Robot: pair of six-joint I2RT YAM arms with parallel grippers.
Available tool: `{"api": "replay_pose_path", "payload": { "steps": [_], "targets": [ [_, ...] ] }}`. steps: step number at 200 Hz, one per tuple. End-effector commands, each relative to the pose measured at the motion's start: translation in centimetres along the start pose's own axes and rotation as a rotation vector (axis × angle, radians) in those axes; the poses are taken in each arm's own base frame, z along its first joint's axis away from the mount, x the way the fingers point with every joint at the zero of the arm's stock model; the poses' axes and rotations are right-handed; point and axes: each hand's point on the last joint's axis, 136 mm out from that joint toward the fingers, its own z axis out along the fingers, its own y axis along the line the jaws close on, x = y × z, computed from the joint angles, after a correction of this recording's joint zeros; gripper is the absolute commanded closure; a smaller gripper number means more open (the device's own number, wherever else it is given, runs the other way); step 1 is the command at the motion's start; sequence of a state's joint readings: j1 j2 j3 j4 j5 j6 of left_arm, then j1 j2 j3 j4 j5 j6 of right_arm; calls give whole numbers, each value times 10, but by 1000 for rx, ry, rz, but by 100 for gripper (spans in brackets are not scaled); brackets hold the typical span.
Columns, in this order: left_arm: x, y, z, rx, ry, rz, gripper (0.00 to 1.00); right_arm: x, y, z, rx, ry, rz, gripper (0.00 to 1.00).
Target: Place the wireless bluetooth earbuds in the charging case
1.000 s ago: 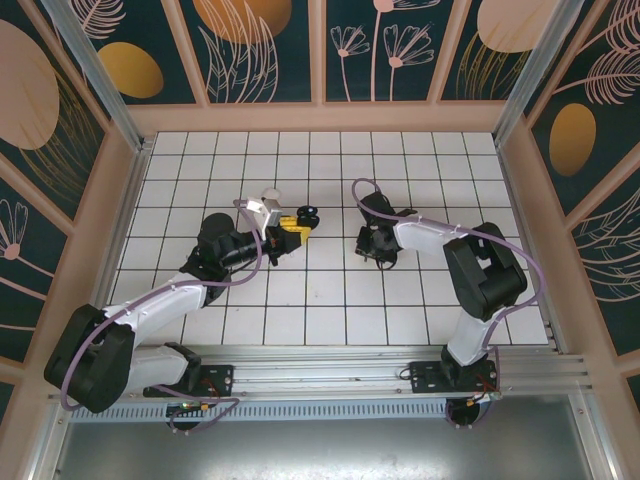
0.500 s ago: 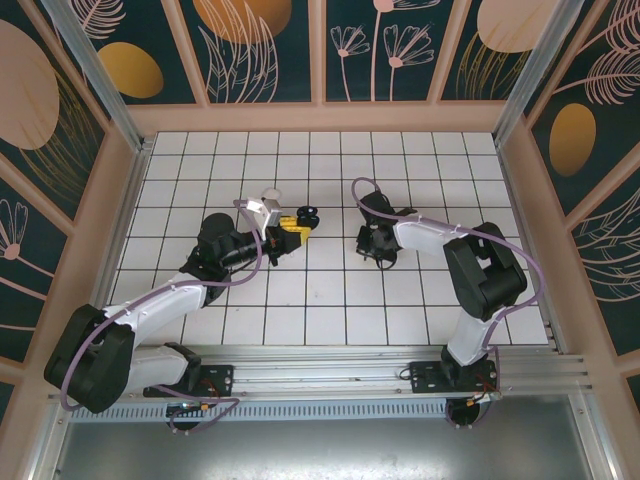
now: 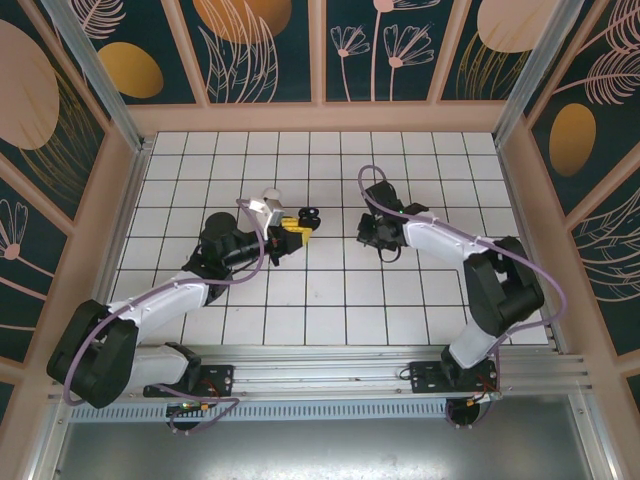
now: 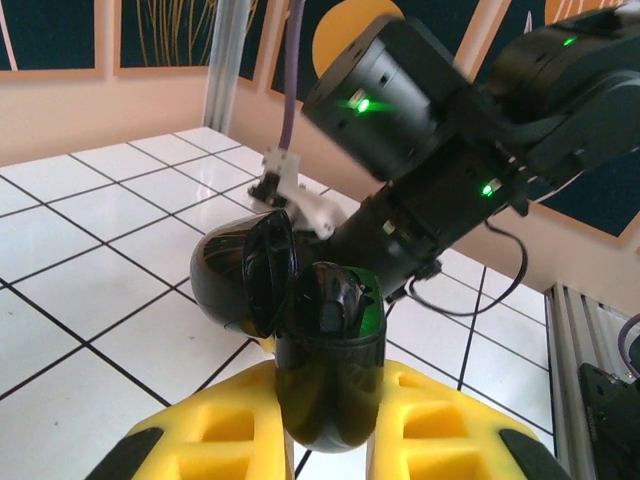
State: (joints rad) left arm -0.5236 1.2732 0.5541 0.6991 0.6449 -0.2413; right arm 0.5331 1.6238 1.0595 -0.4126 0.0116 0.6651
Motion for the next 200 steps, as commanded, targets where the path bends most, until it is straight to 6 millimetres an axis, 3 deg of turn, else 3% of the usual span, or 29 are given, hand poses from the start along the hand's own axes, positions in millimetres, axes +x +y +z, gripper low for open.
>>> {"api": "replay_pose_path", "payload": {
  "steps": [1, 93, 136, 174, 200],
  "targets": [
    [-18, -9, 7, 36, -37, 16, 96, -7, 4, -20, -19, -51, -21, 85],
    [-23, -21, 24, 60, -37, -1, 97, -32, 27, -89, -169, -217, -61, 86],
    [-16, -12, 32, 37, -2, 17, 97, -42, 35, -105, -269, -231, -73, 86],
    [-17, -9, 42, 46, 1, 13, 97, -51, 48, -134, -362, -317, -106, 86],
    [-17, -8, 49, 73, -25, -28, 97, -49, 44, -136, -387, -345, -104, 86]
  ]
}}
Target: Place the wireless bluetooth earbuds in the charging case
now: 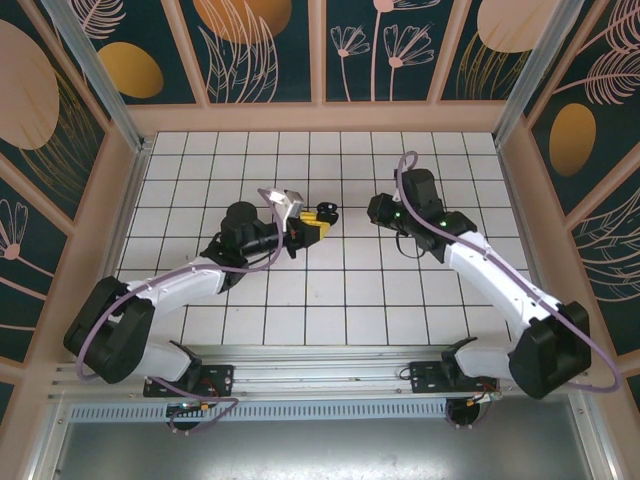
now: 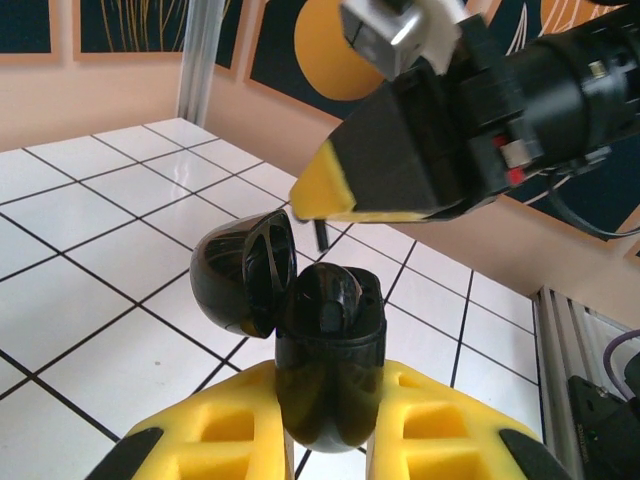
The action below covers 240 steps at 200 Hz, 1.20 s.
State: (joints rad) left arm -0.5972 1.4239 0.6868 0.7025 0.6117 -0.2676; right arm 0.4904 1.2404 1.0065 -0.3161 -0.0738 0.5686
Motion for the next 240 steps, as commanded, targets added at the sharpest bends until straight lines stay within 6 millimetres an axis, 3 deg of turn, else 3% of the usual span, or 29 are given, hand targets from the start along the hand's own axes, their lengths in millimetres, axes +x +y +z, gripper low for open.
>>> {"api": "replay_pose_path", "payload": {
  "steps": [1, 38, 106, 160, 201, 240],
  "targets": [
    [-13, -6, 9, 42, -50, -1, 97, -7, 8, -9, -69, -56, -26, 86],
    [-5, -7, 18, 51, -42, -25, 98, -1, 15, -11, -136, -40, -9, 86],
    [-12, -4, 24, 38, -42, -4, 98, -22, 46, -31, -262, -100, -28, 86],
    [-4, -2, 25, 31, -34, -16, 98, -25, 56, -42, -324, -131, -21, 86],
    [-12, -4, 25, 32, -45, -5, 98, -32, 67, -48, -367, -146, -19, 86],
    [-17, -7, 24, 25, -53, 24, 98, -39, 89, -60, -425, -170, -64, 87]
  ]
}}
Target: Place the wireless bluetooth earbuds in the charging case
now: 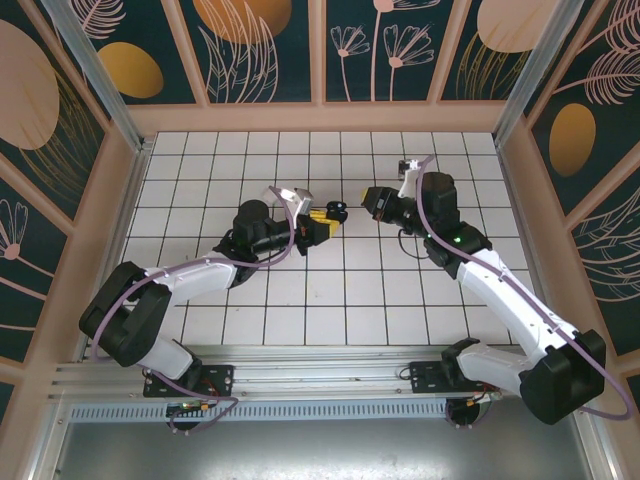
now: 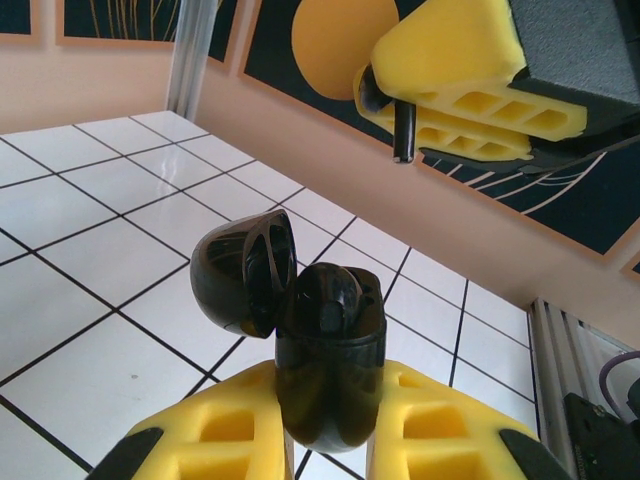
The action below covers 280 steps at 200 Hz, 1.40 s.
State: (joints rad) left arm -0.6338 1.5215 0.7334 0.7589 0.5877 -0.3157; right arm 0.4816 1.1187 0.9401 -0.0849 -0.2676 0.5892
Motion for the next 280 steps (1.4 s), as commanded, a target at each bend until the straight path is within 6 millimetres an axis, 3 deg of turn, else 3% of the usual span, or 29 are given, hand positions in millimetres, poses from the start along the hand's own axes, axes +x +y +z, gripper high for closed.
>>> {"api": "replay_pose_path", "payload": {
  "steps": [1, 49, 102, 180, 280],
  "targets": [
    [-22, -10, 2, 14, -54, 67, 98, -21, 37, -8, -105, -58, -44, 87],
    [-31, -26, -9, 61, -113, 105, 98, -23, 63, -12, -124, -87, -125, 88],
    [-35, -29, -16, 50, -152, 129, 99, -21, 92, -16, -181, -119, -229, 89],
    [-52, -38, -28, 29, -182, 177, 99, -2, 91, -12, -193, -93, -265, 89],
    [-53, -40, -36, 14, -183, 167, 99, 11, 98, -16, -273, -98, -263, 89]
  ]
}}
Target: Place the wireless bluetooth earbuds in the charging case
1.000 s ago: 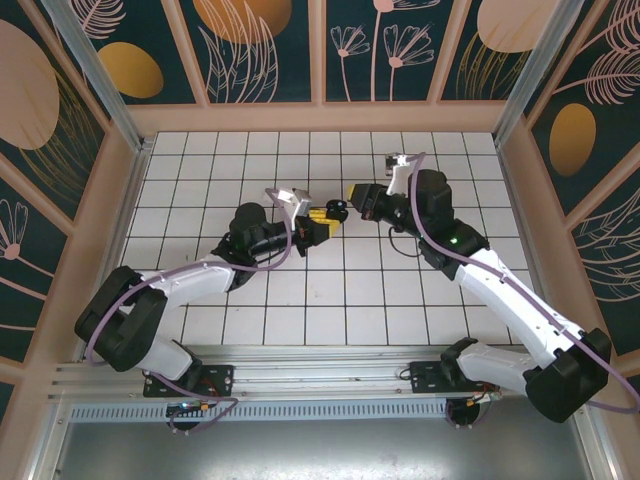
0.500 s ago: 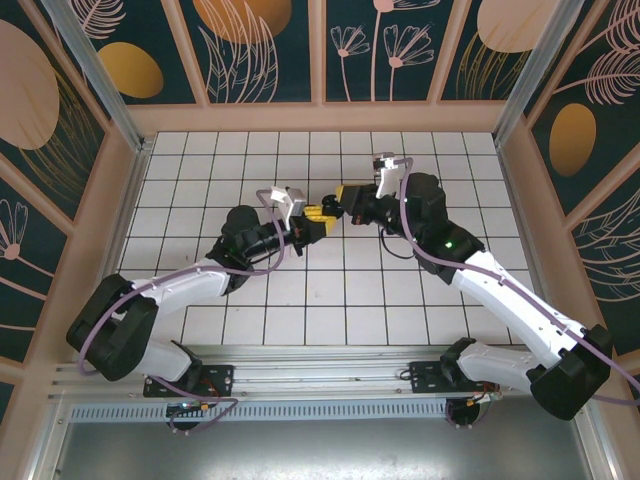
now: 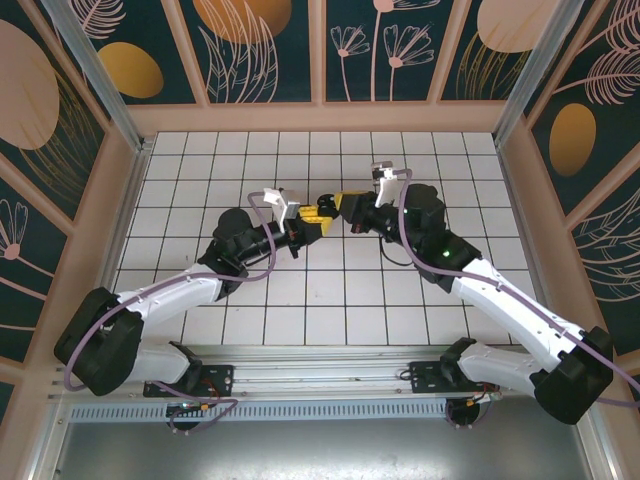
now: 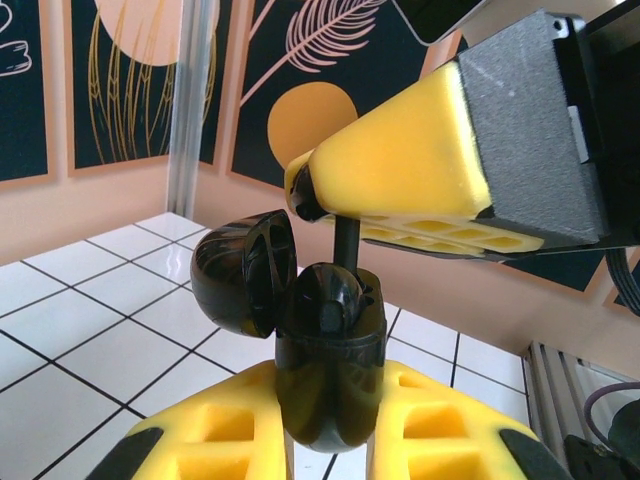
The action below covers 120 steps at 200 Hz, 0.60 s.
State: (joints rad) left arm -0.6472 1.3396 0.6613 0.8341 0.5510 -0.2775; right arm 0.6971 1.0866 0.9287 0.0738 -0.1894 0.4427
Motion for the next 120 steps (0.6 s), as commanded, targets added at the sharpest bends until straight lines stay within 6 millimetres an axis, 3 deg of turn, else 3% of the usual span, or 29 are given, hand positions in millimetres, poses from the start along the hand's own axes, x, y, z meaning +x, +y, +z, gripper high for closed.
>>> {"api": "replay_pose_path", "payload": {
  "steps": [1, 59, 120],
  "targets": [
    [-9, -3, -3, -8, -26, 30, 99, -12, 19, -7, -69, -47, -26, 89],
    [-8, -1, -2, -14, -27, 19, 99, -4, 27, -1, -86, -13, -73, 89],
    [-9, -3, -1, -3, -33, 12, 99, 3, 16, 2, -31, 1, -82, 89]
  ]
}}
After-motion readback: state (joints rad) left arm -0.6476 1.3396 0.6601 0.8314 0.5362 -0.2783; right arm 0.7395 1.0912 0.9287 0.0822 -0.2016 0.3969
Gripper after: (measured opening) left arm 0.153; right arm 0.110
